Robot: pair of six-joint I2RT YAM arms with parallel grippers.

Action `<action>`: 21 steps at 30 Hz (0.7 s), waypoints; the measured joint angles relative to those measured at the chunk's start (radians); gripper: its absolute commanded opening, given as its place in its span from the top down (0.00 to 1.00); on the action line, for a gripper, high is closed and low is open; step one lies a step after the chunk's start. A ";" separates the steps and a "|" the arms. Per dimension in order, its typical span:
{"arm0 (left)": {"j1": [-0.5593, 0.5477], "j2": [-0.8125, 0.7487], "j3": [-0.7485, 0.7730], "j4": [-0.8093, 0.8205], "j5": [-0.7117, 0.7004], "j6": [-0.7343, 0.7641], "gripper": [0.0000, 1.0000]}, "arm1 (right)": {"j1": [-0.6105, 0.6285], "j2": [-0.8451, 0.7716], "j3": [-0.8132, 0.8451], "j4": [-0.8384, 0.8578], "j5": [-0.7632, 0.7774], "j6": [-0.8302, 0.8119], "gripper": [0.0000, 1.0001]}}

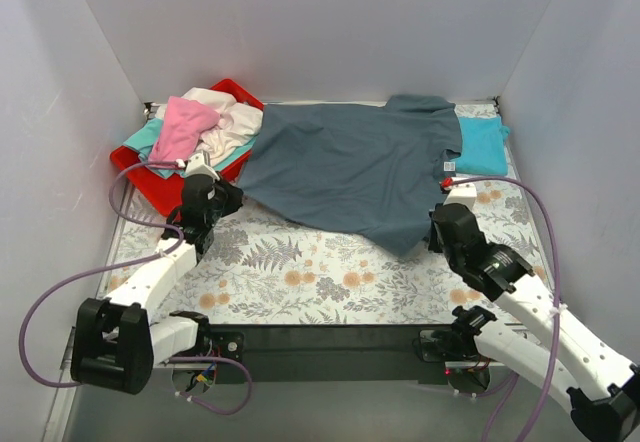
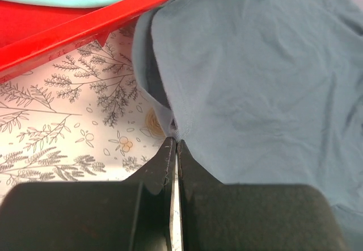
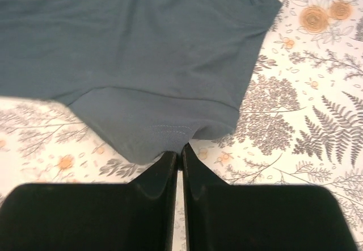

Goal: Fold and stack the t-shirts
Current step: Flatten the tshirt out

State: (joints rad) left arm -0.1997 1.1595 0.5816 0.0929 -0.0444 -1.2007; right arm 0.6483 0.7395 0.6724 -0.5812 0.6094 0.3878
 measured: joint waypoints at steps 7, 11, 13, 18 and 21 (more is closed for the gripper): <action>-0.006 -0.174 -0.066 -0.073 0.011 -0.018 1.00 | 0.008 -0.171 0.033 -0.098 -0.163 0.013 0.99; -0.024 -0.279 -0.102 -0.128 0.013 -0.035 1.00 | 0.008 -0.244 0.052 -0.156 -0.232 0.025 0.99; -0.058 -0.336 -0.113 -0.158 -0.011 -0.043 1.00 | 0.008 -0.288 0.073 -0.193 -0.254 0.029 0.99; -0.182 -0.418 -0.114 -0.222 -0.081 -0.065 1.00 | 0.002 -0.396 0.167 -0.262 -0.293 0.033 0.99; -0.234 -0.440 -0.114 -0.260 -0.121 -0.082 1.00 | -0.038 -0.435 0.189 -0.289 -0.332 0.028 0.99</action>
State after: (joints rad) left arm -0.4339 0.7197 0.4679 -0.1673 -0.1654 -1.2831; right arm 0.6102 0.3050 0.8612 -0.8700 0.2775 0.4156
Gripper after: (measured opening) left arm 0.015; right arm 0.018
